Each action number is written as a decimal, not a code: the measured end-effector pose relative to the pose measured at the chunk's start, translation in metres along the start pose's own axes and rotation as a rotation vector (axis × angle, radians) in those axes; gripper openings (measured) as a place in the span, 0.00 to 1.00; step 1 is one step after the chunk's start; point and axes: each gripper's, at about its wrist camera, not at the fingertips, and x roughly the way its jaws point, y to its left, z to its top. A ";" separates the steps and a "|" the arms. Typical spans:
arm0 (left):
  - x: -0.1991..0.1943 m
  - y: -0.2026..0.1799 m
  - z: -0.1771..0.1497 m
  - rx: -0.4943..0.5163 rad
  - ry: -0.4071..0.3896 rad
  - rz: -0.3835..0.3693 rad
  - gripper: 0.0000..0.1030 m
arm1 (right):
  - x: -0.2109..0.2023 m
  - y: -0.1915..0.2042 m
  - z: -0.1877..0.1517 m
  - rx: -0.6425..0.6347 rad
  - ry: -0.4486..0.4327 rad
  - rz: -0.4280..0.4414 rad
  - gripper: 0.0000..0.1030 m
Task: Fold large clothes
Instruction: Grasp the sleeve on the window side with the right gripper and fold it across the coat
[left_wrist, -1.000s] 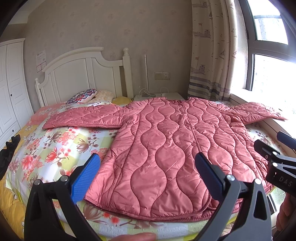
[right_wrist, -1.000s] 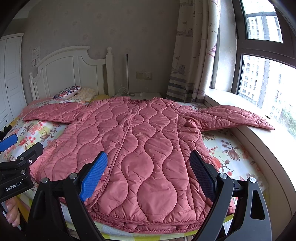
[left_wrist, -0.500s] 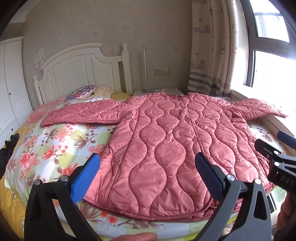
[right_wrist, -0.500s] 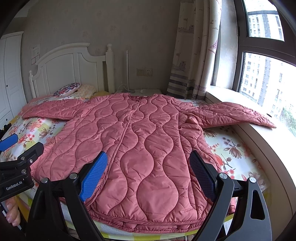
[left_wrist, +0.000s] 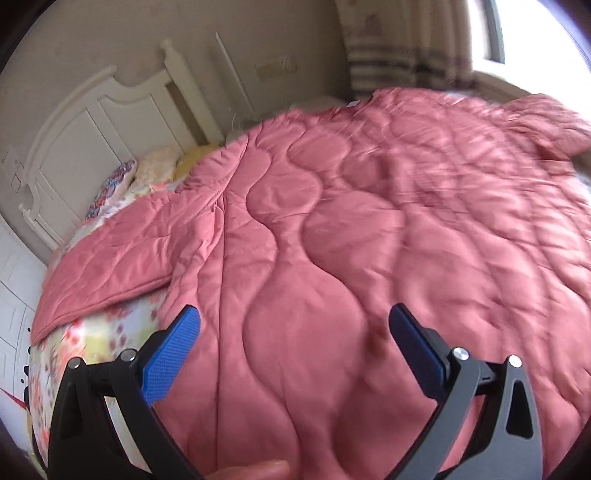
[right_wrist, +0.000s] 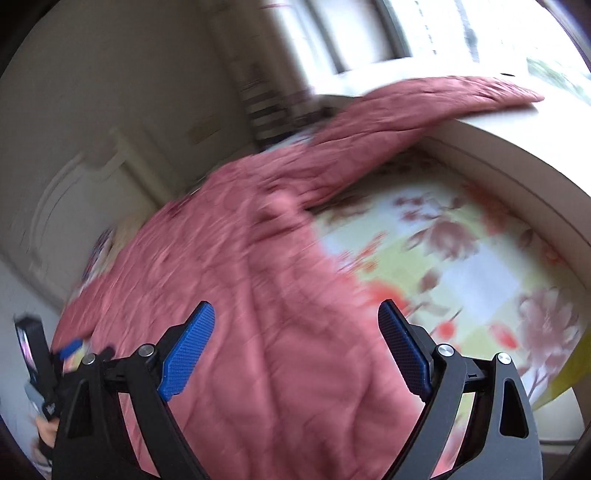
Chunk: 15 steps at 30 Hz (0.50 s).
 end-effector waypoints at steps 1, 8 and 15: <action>0.016 0.005 0.005 -0.013 0.012 -0.024 0.98 | 0.009 -0.014 0.012 0.051 -0.009 -0.022 0.84; 0.049 0.028 0.007 -0.149 0.005 -0.220 0.98 | 0.059 -0.069 0.086 0.290 -0.076 -0.042 0.84; 0.045 0.030 -0.007 -0.224 0.044 -0.207 0.98 | 0.108 -0.080 0.134 0.376 -0.068 -0.046 0.82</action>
